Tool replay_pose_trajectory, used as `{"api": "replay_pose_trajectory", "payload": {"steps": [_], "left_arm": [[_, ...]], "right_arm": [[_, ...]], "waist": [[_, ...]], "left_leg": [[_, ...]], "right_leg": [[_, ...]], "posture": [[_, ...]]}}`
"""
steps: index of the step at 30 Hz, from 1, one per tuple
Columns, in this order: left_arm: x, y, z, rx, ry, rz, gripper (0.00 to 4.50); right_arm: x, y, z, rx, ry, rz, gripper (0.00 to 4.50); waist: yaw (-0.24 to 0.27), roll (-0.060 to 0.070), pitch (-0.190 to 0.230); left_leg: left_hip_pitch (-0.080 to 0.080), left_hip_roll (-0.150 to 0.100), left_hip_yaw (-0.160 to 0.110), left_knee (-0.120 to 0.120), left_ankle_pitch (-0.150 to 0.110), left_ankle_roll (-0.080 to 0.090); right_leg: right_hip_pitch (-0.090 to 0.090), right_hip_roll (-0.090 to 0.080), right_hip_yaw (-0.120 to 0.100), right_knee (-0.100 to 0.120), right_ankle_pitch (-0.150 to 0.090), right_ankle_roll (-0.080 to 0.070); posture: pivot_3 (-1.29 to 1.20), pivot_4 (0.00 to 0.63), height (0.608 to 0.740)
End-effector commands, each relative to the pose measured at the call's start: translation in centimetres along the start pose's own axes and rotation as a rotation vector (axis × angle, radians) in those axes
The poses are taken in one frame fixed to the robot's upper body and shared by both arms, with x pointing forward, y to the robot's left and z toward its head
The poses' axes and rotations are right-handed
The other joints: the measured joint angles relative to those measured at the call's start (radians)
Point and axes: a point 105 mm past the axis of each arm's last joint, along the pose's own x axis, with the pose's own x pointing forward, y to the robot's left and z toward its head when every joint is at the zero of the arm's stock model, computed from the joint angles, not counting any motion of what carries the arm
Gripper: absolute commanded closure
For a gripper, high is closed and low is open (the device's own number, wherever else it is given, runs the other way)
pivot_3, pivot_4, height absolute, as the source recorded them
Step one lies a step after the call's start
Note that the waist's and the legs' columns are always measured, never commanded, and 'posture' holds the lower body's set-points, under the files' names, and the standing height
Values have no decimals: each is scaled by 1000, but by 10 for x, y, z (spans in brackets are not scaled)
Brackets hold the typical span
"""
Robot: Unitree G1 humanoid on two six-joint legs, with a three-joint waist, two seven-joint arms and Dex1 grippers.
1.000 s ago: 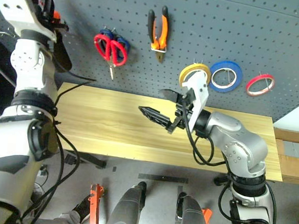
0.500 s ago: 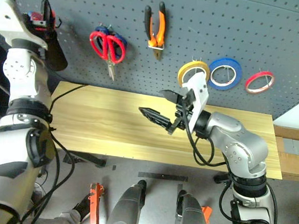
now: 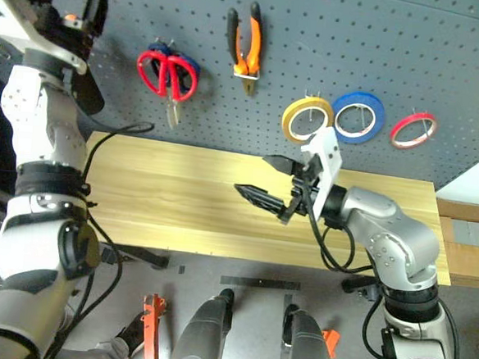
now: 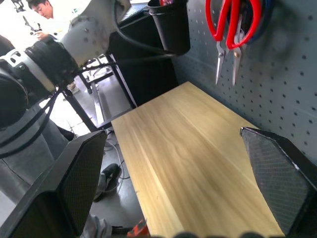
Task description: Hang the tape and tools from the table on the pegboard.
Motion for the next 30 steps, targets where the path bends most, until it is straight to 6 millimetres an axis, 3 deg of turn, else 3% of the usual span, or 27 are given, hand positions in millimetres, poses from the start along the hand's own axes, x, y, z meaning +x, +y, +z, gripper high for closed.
{"api": "replay_pose_trajectory", "payload": {"steps": [1, 6, 10, 14, 18, 23, 30], "left_arm": [[-14, -22, 5, -100, 25, -178, 370], [-44, -44, -7, -241, 144, -332, 370], [-80, -64, -32, -303, 326, -462, 370], [-116, -83, -67, -248, 498, -532, 370], [-141, -93, -99, -192, 612, -509, 370], [-157, -90, -133, -182, 685, -326, 370], [-174, -103, -170, -161, 732, -164, 370]], "right_arm": [[-24, -23, 26, 17, -163, -96, 0], [-41, -38, 26, 18, -173, -144, 0], [-49, -41, 2, 15, -72, -152, 0], [-60, -46, -30, 16, 45, -185, 0], [-71, -57, -52, 36, 98, -266, 0], [-93, -75, -71, 88, 80, -448, 0], [-130, -100, -107, 149, 82, -755, 0]], "waist": [[-8, 0, -1], [-13, -1, -2], [-21, -1, -11], [-20, -1, -30], [-17, -1, -47], [-15, -1, -59], [-11, 0, -77]], "left_leg": [[1, 0, 0, 0, 0, 0], [1, 1, -1, 2, 0, 0], [2, 1, 0, 1, 0, 0], [2, 0, 0, 1, 0, 0], [3, -1, 1, 1, 0, 0], [3, -1, 1, 2, 0, 0], [4, -2, 3, 3, 0, 0]], "right_leg": [[1, 0, 0, 0, 0, 0], [1, 2, 0, 1, 1, 1], [1, 1, 0, 0, 1, 1], [2, 1, 0, -1, 1, 1], [2, 1, 2, -2, 0, 0], [2, 0, 3, -2, 1, -5], [3, 1, 5, -2, 4, 0]], "posture": [[128, 280, 740], [132, 244, 740], [142, 216, 740], [139, 203, 740], [133, 202, 740], [120, 201, 740], [91, 185, 740]]}}
